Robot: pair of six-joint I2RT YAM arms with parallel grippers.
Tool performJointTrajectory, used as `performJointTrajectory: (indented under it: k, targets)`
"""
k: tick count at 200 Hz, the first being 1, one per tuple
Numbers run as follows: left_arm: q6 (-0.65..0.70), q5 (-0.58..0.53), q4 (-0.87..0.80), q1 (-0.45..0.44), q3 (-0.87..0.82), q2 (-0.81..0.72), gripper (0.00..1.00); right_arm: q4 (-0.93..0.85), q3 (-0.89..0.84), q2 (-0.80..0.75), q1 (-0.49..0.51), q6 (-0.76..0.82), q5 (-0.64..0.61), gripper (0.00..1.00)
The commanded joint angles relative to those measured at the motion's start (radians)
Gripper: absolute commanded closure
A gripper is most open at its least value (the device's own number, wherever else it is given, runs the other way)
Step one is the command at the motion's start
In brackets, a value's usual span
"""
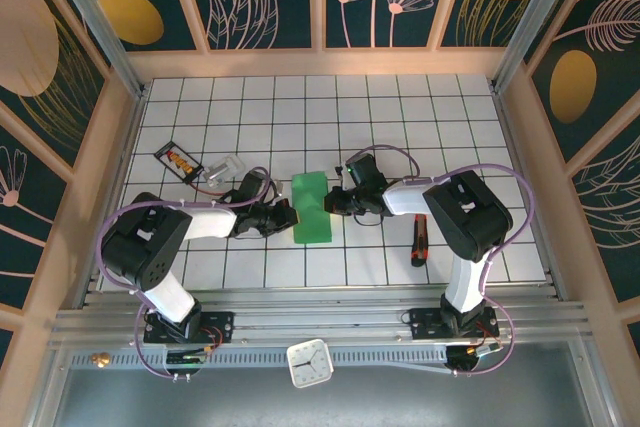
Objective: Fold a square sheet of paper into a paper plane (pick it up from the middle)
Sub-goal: First fold the square sheet of paper in half at the center of the table, then first fold in half a square sheet of paper at the center of the table.
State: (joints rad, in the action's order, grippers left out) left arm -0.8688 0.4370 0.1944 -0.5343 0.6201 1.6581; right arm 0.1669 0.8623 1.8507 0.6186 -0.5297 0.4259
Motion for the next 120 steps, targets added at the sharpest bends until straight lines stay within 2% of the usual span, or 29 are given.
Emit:
performJointTrajectory:
  k: [1, 50, 84, 120]
  targets:
    - [0.018, -0.036, -0.033, 0.010, -0.008, 0.036, 1.00, -0.138, -0.046, 0.083, -0.007, 0.031, -0.193, 1.00]
    - [0.092, -0.031, -0.100, 0.019, 0.002, 0.074, 1.00, -0.138, -0.020, 0.049, -0.007, 0.030, -0.169, 1.00]
    - [0.164, -0.023, -0.156, 0.030, 0.025, 0.103, 1.00, -0.145, 0.014, -0.025, -0.007, 0.026, -0.149, 0.89]
    - [0.218, -0.018, -0.193, 0.039, 0.044, 0.115, 1.00, -0.139, 0.053, -0.100, -0.005, 0.020, -0.109, 0.82]
